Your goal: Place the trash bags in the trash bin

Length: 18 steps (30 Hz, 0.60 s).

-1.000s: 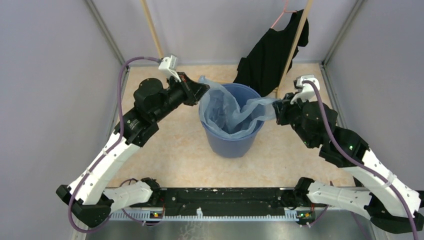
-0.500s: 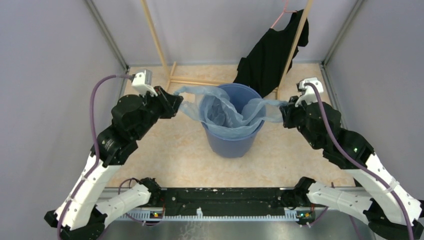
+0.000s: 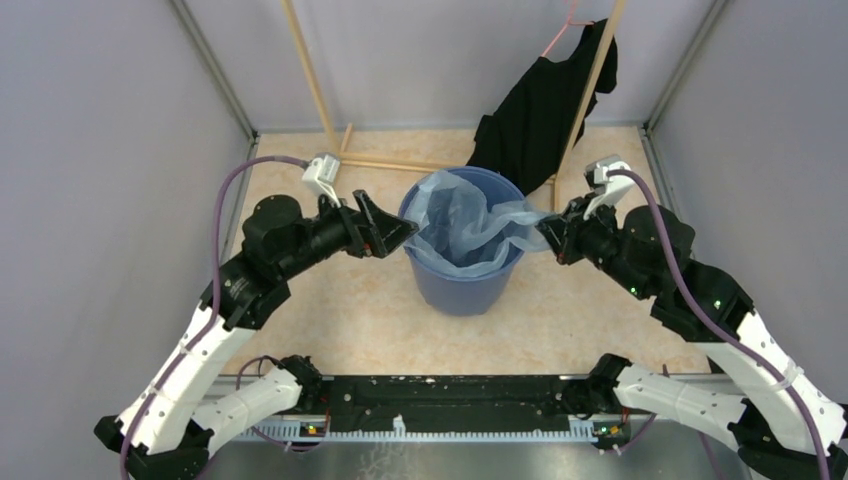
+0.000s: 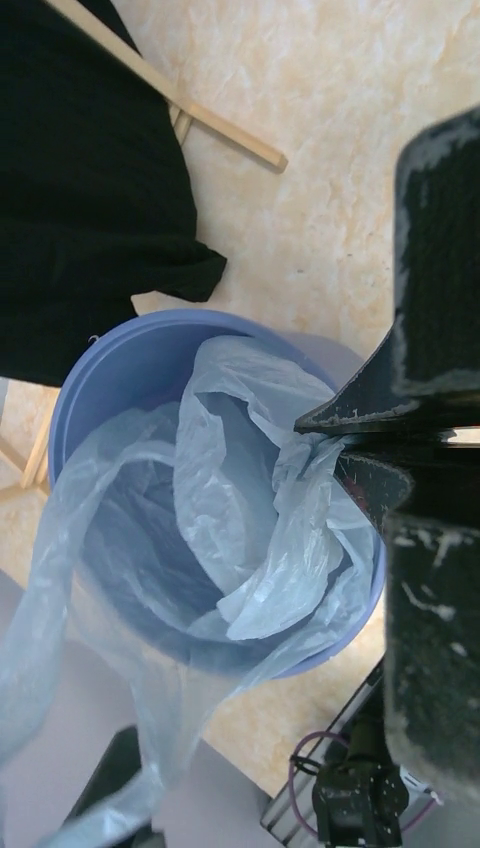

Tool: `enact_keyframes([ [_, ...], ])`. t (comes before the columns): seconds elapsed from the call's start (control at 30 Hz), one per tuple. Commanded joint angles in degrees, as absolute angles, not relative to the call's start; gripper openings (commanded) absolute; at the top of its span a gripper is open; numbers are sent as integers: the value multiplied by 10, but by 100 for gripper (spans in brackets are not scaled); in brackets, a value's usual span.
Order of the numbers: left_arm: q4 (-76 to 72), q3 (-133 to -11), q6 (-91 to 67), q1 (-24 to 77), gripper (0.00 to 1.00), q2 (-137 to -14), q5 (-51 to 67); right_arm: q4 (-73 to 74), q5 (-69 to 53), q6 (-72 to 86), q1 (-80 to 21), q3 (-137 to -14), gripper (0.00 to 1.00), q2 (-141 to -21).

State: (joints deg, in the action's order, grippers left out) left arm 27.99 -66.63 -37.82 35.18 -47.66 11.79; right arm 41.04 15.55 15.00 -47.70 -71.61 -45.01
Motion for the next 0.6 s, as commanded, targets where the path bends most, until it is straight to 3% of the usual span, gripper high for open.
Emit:
enact_keyframes([
  [0.0,248,-661,-379,351,98,-479,171,368,123,147,-473,-708,0,-441],
  [0.2,261,-656,-326,358,98,-473,184,365,128,140,-473,-706,0,-440],
  [0.33,274,-654,-290,364,98,-498,127,364,125,139,-473,-703,0,-440],
  [0.57,285,-705,-267,365,82,-568,7,380,130,138,-473,-714,0,-434],
])
